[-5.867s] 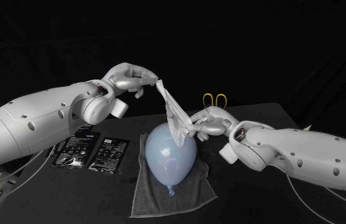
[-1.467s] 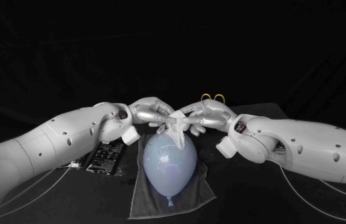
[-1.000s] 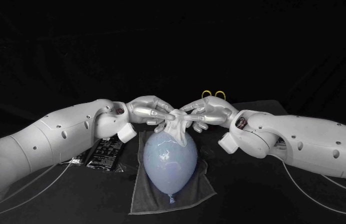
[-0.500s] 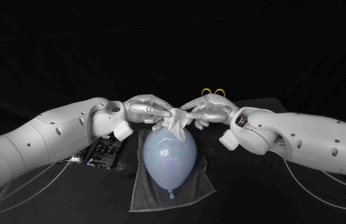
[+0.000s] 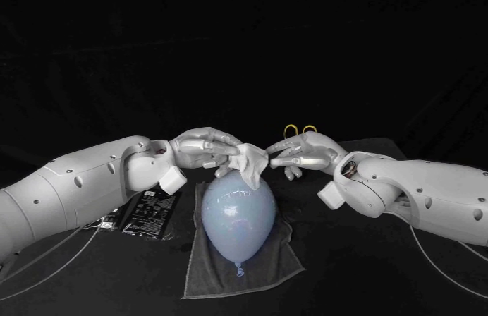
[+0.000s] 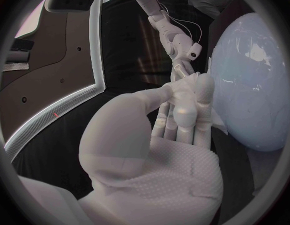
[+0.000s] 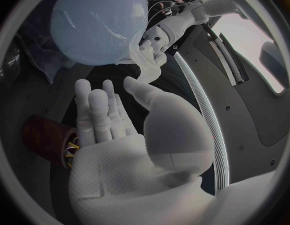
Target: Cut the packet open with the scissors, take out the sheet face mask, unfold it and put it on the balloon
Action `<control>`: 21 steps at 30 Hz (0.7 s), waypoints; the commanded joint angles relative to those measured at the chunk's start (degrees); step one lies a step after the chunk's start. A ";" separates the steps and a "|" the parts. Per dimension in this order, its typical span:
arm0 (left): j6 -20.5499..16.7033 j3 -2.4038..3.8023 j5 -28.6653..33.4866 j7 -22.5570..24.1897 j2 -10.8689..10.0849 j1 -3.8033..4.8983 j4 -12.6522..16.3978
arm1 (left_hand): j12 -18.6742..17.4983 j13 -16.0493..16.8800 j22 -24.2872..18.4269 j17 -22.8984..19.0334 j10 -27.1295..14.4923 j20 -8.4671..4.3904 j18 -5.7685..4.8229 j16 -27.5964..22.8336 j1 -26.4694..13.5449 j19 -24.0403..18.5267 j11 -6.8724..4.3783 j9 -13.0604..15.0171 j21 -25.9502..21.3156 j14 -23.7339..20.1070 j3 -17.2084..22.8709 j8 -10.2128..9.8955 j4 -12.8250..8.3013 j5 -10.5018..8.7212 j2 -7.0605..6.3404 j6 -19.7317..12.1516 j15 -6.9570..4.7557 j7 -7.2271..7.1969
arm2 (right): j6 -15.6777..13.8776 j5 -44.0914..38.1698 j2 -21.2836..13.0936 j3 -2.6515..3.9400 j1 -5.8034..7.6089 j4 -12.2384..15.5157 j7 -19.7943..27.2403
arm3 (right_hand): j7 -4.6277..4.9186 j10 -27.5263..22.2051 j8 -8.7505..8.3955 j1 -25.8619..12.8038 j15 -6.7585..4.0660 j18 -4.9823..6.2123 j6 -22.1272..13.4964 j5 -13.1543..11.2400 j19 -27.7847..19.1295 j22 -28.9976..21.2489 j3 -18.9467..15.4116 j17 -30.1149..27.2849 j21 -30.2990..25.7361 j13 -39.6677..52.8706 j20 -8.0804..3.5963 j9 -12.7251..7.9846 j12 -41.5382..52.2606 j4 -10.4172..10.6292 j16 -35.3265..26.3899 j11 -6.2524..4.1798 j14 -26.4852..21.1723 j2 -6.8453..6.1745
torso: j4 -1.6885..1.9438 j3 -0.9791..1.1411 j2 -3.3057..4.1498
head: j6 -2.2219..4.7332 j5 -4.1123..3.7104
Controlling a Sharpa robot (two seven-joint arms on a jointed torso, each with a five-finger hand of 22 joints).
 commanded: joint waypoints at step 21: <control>-4.20 0.02 4.35 2.08 -0.14 0.06 0.77 | -1.57 -0.31 -0.66 1.55 -4.31 1.26 1.20 -0.27 -2.05 -0.57 1.28 20.86 -0.09 1.41 4.04 5.40 1.12 0.36 0.26 -6.00 1.36 1.33 | -2.49 2.23 -0.95 -0.04 -0.52 4.07 0.35 | 0.40 0.27 4.78 -0.97 -0.45 0.02 2.36 -3.32 5.25 -9.52 -19.45 -1.72 -6.97 -5.31 -0.12 0.63 4.11 8.90 3.38 -0.69 -0.27 -0.47 | 0.06 -0.04 0.06 | 0.13 -0.32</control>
